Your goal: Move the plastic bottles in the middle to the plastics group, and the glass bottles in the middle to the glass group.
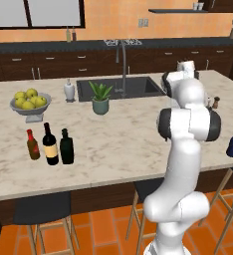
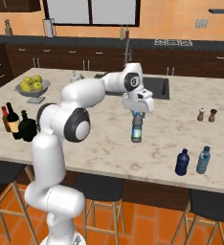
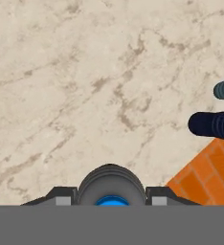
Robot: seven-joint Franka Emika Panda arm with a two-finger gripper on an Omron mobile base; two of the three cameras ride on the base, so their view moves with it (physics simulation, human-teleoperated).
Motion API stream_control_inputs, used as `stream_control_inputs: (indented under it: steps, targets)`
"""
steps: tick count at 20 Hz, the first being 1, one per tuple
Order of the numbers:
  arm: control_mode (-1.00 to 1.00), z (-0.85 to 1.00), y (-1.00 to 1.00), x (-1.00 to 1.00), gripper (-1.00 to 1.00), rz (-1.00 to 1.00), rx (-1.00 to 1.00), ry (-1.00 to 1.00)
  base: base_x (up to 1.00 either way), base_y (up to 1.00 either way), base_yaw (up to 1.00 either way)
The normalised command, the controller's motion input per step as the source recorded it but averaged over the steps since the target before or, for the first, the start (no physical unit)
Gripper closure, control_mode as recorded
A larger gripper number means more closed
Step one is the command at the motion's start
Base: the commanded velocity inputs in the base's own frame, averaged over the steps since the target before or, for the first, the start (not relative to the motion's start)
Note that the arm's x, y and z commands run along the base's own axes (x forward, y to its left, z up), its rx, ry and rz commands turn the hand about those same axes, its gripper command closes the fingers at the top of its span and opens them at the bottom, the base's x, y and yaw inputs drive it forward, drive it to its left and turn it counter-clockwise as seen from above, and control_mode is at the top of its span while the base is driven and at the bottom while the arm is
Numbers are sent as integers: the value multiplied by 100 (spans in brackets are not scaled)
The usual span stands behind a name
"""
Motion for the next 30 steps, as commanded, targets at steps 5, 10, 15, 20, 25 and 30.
stream_control_inputs:
  steps: [5, 10, 15, 20, 25, 30]
  targets:
    - [-100, -19, -56, -28, 100, -11, 5, -21, 0, 0, 0]
    - [-100, -91, -73, -76, 100, -3, 1, -19, 0, 0, 0]
    - [-100, -2, -27, -9, 100, 0, -7, -12, 0, 0, 0]
    - [-100, 15, 0, 13, 100, 0, -11, -13, 0, 0, 0]
    - [-100, 0, -19, 10, 100, -2, -8, -24, 0, 0, 0]
    - [-100, 0, -30, 7, 100, -8, -1, -20, 0, 0, 0]
